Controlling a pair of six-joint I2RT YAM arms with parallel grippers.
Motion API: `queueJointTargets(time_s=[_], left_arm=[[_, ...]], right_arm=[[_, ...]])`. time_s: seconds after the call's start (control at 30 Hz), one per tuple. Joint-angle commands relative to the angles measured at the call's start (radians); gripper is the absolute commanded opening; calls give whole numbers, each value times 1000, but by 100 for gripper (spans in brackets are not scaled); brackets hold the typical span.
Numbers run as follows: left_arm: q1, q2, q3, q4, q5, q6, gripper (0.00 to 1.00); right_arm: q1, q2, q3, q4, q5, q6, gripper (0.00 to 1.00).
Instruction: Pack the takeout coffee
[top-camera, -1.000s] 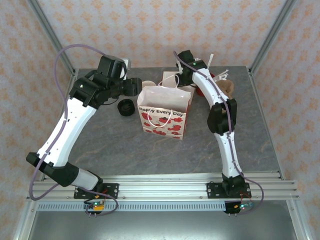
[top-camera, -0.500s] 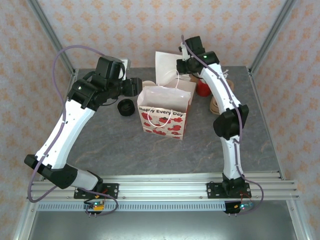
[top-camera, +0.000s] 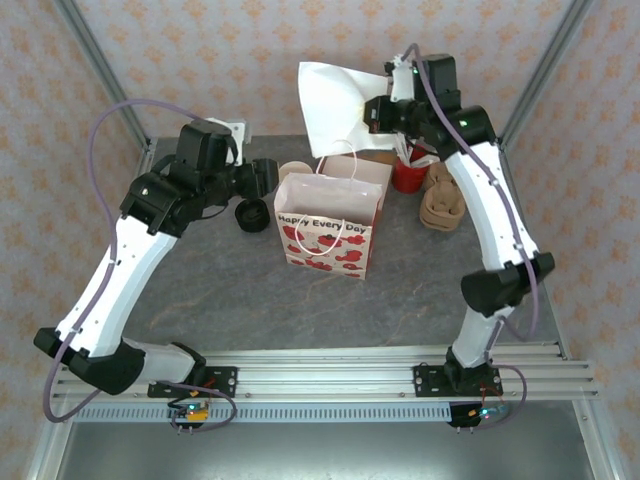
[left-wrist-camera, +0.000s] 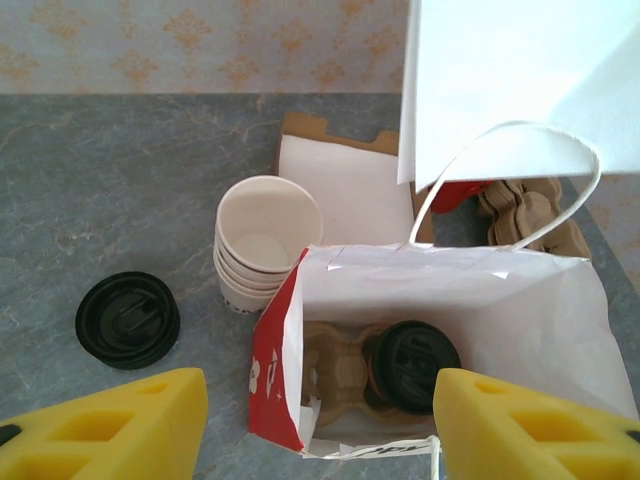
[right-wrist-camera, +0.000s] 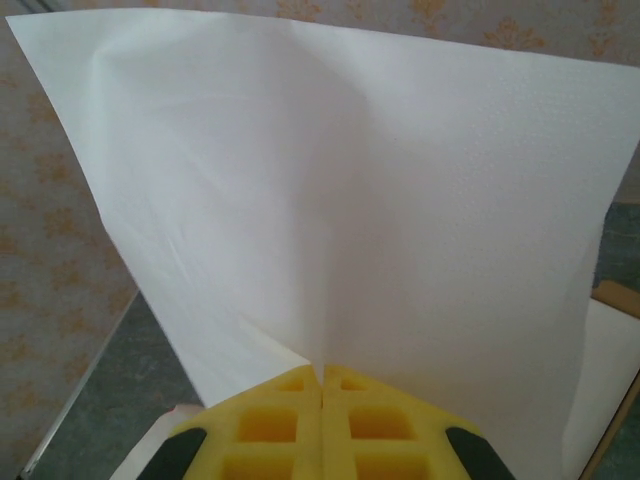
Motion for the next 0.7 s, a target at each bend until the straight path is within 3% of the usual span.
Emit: queueJointTargets(time_s=[0.0, 0.13, 0.4, 0.67], left_arm=[[0, -40, -38, 59, 0, -12, 62], [0, -60, -72, 91, -4, -18, 62], [0, -75, -87, 103, 4, -28, 62], [1, -80, -97, 105, -9, -25, 63]], right_arm=[[12, -142, -143, 104, -7, 25, 0], [13, -255, -271, 182, 138, 30, 0], [14, -235, -183, 124, 471, -27, 0], [14, -352, -287, 195, 274, -21, 0]])
